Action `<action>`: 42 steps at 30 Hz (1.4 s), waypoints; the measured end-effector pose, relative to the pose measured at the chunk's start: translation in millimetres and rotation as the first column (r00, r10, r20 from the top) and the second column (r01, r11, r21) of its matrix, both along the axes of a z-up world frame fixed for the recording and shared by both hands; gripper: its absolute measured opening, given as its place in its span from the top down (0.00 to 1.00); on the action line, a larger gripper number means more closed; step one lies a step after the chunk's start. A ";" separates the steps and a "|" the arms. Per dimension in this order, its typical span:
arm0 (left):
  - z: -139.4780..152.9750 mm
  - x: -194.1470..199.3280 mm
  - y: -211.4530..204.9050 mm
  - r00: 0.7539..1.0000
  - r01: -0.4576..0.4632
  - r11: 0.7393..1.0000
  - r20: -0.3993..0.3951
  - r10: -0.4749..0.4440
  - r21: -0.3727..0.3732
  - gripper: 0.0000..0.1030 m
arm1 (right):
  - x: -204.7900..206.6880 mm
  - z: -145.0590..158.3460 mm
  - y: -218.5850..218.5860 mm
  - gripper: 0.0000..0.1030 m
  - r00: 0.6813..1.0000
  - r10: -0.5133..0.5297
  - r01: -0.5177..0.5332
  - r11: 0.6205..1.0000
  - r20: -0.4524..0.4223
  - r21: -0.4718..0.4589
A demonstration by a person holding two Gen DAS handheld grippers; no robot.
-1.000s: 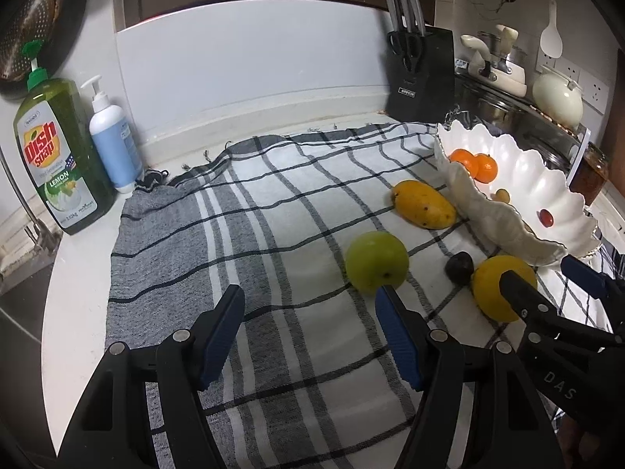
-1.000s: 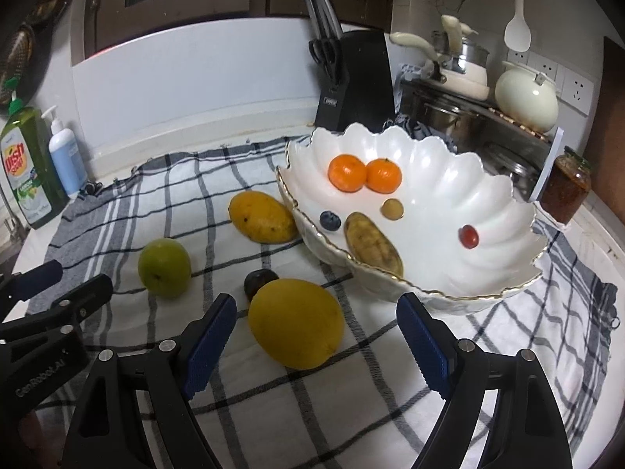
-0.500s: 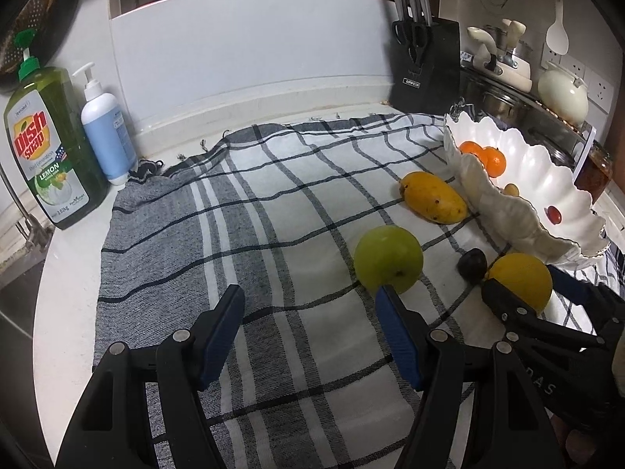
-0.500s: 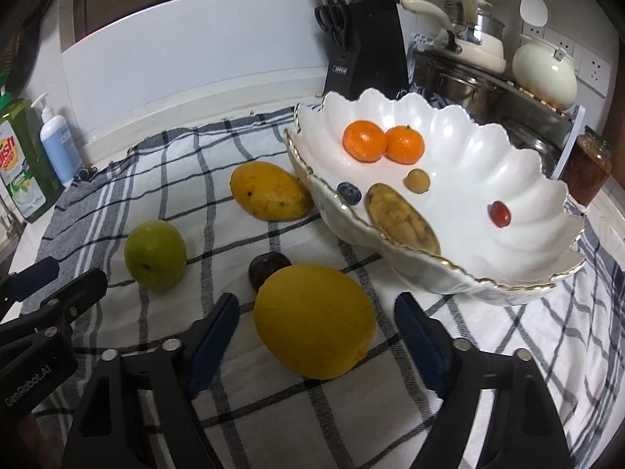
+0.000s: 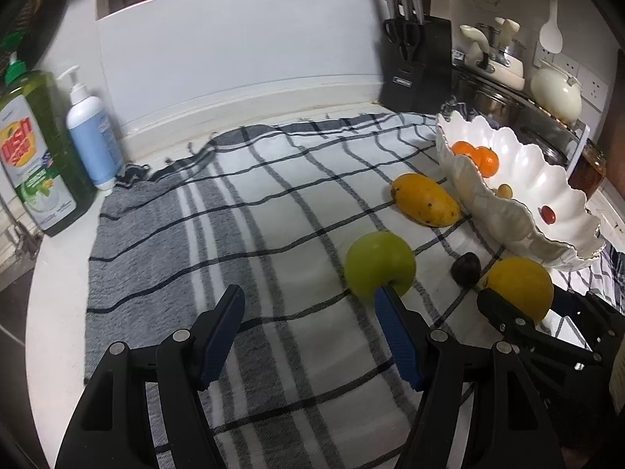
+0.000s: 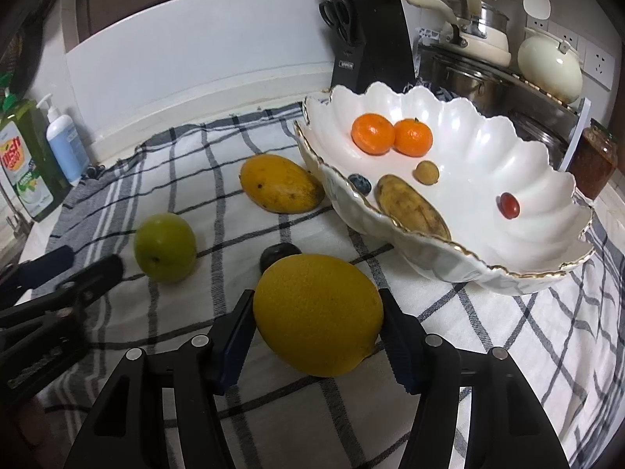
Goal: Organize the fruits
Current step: 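Grasp the large yellow citrus with the right tool while the left tool grasps the green apple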
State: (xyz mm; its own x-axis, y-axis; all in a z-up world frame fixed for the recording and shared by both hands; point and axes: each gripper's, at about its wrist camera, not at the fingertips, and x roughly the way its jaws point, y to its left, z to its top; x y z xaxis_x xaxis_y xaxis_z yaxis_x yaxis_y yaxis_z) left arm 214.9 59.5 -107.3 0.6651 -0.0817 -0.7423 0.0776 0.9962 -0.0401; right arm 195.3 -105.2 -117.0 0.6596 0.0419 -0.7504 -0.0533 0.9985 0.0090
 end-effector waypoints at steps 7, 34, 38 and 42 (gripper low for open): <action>-1.1 8.7 -18.1 0.997 0.076 0.997 -0.007 -0.076 -0.009 0.34 | -4.5 9.1 -8.1 0.41 0.999 -0.030 0.030 1.000 0.027 -0.003; -18.2 32.1 -44.9 0.988 0.135 0.991 -0.071 -0.136 -0.016 0.54 | -0.3 7.3 -27.0 0.41 0.998 -0.065 0.065 0.998 0.020 0.008; -9.3 24.9 -46.3 0.990 0.133 0.991 -0.054 -0.134 -0.019 0.54 | -6.5 12.6 -30.1 0.41 0.997 -0.064 0.064 0.998 0.029 0.014; 1.6 16.5 -49.0 0.991 0.131 0.991 -0.037 -0.132 -0.024 0.54 | -14.8 21.8 -33.9 0.41 0.997 -0.066 0.066 0.998 0.050 0.016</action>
State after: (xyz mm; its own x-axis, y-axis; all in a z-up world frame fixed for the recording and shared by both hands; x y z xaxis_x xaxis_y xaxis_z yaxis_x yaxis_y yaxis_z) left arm 231.3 10.5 -105.7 0.6189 -0.1826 -0.7640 0.2056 0.9763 -0.0668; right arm 180.5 -139.1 -95.3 0.6980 0.0077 -0.7160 0.0120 0.9997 0.0225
